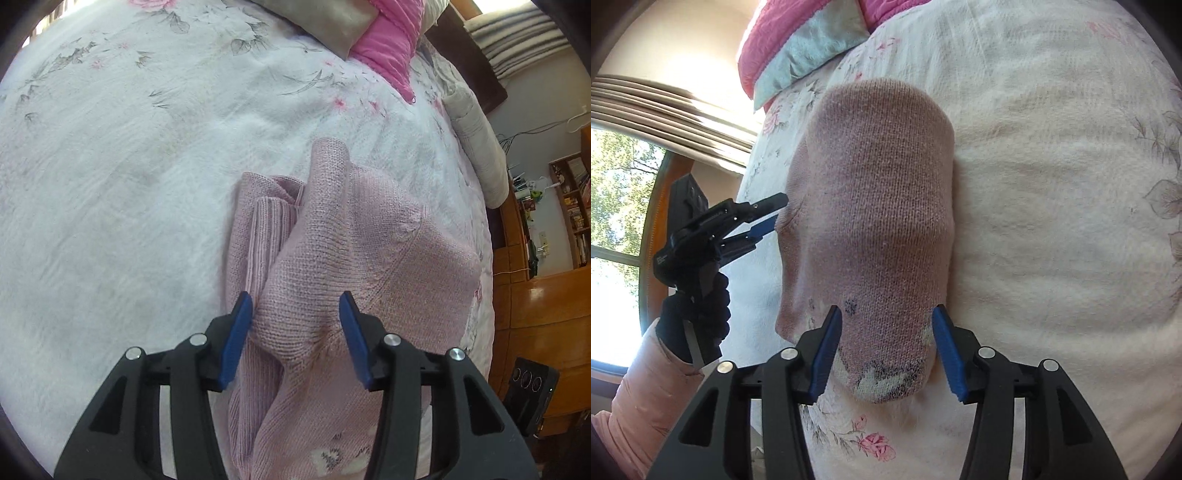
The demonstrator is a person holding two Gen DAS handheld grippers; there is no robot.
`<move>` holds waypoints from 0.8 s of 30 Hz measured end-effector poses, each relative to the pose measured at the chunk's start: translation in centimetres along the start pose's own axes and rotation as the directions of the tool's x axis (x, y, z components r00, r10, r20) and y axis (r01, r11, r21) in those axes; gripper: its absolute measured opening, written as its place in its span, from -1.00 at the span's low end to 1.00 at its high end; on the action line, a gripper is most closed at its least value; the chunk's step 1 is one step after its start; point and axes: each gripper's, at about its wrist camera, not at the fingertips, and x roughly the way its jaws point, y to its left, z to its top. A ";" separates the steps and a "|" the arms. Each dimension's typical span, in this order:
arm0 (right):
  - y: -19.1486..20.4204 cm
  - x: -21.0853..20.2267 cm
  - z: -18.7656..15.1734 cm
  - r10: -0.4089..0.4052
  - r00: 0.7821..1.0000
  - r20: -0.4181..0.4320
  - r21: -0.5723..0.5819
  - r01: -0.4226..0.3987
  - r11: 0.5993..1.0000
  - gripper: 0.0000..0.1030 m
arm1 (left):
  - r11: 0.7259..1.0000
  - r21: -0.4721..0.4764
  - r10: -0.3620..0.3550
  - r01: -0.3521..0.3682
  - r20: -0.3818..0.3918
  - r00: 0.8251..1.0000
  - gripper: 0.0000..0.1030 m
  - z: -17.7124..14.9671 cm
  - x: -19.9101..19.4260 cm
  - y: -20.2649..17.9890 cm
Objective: Fold small clothes
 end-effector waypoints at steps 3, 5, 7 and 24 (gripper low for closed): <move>-0.3 0.3 -0.1 -0.001 1.000 -0.004 0.009 0.001 1.000 0.01 | 1.000 -0.011 -0.003 0.003 0.017 1.000 -0.75 -0.1 0.1 0.3; -0.8 0.3 -0.2 0.002 1.000 -0.006 0.012 -0.002 1.000 0.01 | 0.999 -0.042 0.005 -0.004 0.035 0.999 -0.79 -0.7 -0.3 1.6; -1.1 0.5 -0.3 -0.001 1.000 -0.012 0.010 0.001 1.000 0.01 | 0.997 -0.078 0.024 -0.022 0.030 0.999 -0.80 -1.6 -0.2 3.2; -1.4 0.2 2.3 0.054 0.998 0.011 0.017 -0.055 0.998 0.18 | 0.992 -0.051 -0.119 0.113 -0.130 0.984 0.43 -4.8 0.5 3.8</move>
